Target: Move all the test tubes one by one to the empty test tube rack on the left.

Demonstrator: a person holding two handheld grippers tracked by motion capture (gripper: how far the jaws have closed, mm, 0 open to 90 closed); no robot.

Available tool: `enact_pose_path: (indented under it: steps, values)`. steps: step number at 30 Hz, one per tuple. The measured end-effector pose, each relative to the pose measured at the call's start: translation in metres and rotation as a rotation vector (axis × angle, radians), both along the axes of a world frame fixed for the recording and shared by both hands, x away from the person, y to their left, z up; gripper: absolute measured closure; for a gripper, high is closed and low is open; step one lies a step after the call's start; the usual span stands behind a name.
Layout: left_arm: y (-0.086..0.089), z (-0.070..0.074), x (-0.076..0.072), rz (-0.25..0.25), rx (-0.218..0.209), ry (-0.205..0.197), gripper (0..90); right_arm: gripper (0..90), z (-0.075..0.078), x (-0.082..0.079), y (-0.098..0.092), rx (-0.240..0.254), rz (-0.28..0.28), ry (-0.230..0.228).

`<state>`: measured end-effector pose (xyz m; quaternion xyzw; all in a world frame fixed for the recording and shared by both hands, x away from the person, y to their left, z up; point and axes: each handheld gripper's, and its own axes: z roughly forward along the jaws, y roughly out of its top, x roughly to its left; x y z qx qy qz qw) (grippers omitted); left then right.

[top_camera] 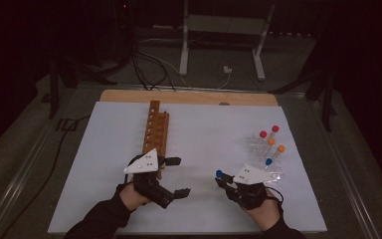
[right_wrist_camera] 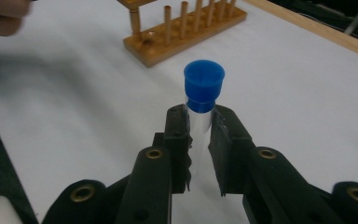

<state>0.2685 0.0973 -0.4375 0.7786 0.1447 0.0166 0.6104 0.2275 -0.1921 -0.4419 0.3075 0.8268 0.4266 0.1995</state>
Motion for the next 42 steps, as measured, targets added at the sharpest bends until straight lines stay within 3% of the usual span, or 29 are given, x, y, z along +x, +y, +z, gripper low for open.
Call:
enact_pose_path:
  steps: [6,13,18,29,42]
  values:
    - [-0.028,0.005,0.01,-0.043,0.006,-0.004,8.1,77.1,-0.001,-0.002,0.006,0.005,0.023,0.009]
    - [-0.05,0.005,0.013,-0.063,0.041,-0.027,27.2,77.1,-0.001,-0.002,0.009,0.007,0.035,0.015]
    - [-0.058,0.003,0.014,-0.059,0.065,-0.038,46.6,77.2,-0.001,-0.002,0.009,0.008,0.038,0.02]
    - [-0.064,-0.003,0.016,-0.06,0.088,-0.049,71.2,77.1,0.0,-0.002,0.008,0.012,0.035,0.016]
    - [-0.066,-0.005,0.017,-0.07,0.106,-0.058,77.4,77.1,0.0,-0.002,0.007,0.014,0.032,0.018]
